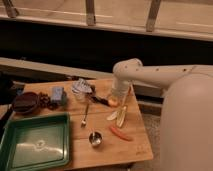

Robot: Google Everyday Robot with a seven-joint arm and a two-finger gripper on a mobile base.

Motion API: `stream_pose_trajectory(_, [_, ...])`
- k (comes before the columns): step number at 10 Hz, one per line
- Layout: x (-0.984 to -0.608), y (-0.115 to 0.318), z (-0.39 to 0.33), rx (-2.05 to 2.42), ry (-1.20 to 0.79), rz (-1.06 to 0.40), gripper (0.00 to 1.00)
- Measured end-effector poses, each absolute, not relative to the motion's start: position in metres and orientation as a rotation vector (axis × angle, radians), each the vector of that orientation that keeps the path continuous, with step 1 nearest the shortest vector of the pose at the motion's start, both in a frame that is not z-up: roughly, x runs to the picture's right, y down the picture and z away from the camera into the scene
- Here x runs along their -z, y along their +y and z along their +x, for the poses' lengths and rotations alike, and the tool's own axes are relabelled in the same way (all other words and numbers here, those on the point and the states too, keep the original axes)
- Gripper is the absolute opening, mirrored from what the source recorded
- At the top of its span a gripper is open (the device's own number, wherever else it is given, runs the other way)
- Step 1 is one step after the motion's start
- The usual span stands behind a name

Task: Place apple in red bowl

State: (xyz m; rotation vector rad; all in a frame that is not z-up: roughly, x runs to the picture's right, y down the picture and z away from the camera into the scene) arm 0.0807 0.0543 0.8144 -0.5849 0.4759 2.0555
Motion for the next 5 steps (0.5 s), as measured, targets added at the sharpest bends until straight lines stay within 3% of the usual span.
stream_pose_trajectory(5, [-0.814,-0.011,0.116,-2.186,0.327,-0.599,0.0])
